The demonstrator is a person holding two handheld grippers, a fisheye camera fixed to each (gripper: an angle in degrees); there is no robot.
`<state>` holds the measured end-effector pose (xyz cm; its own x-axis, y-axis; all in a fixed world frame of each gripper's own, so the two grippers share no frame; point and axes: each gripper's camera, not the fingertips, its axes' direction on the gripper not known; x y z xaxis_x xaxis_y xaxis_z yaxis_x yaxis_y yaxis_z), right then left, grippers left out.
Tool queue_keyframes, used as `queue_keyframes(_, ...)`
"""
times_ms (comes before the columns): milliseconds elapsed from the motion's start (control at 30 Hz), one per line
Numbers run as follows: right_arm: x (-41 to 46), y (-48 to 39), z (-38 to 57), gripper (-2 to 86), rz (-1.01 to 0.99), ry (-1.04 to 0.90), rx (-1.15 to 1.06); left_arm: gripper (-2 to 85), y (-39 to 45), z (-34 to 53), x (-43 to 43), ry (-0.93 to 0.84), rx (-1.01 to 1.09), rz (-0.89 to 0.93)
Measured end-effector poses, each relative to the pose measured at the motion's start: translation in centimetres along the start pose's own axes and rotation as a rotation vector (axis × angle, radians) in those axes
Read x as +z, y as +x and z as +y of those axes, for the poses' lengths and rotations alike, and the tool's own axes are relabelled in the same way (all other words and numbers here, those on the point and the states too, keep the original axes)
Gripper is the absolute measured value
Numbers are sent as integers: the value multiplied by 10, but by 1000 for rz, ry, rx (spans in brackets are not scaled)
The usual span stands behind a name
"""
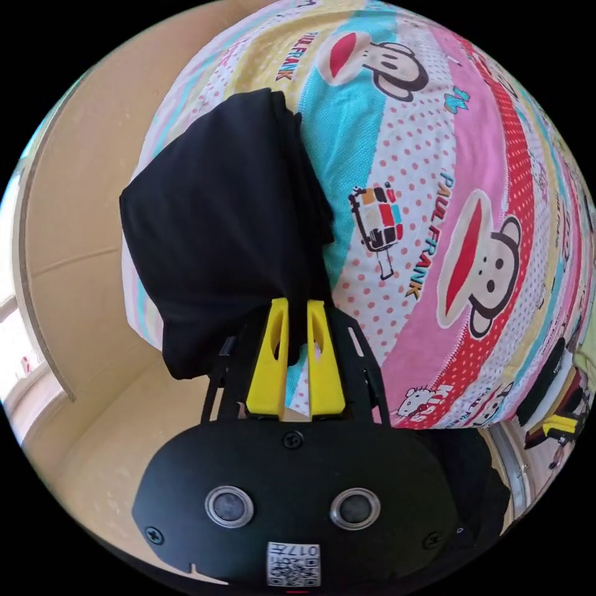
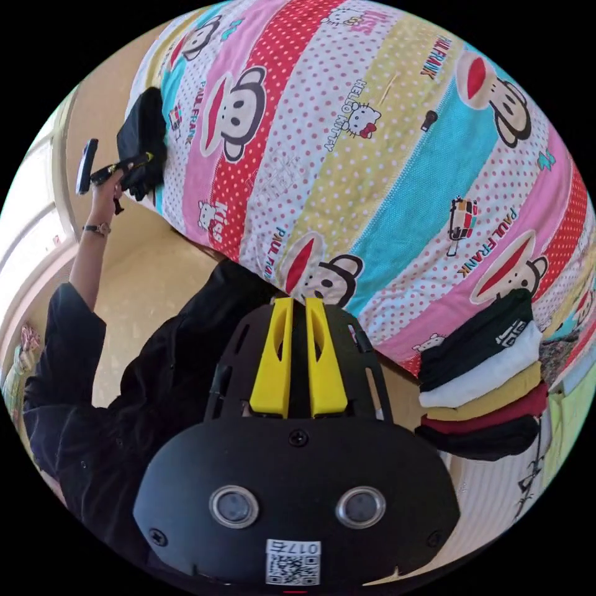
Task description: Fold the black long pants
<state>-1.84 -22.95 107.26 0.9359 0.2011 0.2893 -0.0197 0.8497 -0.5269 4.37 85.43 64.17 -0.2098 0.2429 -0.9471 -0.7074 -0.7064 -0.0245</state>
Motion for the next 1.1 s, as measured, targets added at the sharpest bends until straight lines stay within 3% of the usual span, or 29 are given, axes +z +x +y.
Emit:
queue_keyframes(67, -2, 9, 8, 53, 62, 5, -11, 51, 7, 19, -27, 53, 69, 59)
queue_keyframes(167, 3, 33, 20, 59, 81, 19, -34, 50, 11, 55, -75, 175, 96, 306)
queue_keyframes(333, 46, 117, 18, 78, -26, 43, 17, 51, 52, 109, -123, 280, 255, 570)
queue_keyframes(400, 104, 173, 0, 87, -154, -4, 50, 53, 73, 129, -115, 289, 284, 660)
queue_keyframes(500, 170, 228, -12, 83, -367, -49, 128, 53, 87, 144, -76, 248, 231, 740)
queue_keyframes(567, 201, 241, -13, 64, -393, -93, 164, 52, 87, 152, -46, 218, 167, 757)
queue_keyframes(800, 206, 255, -4, 28, -327, 21, 195, 51, 38, 182, 27, 275, 23, 980)
queue_keyframes(1100, 198, 266, -9, 25, -309, -14, 238, 52, -2, 167, 44, 263, 136, 1011)
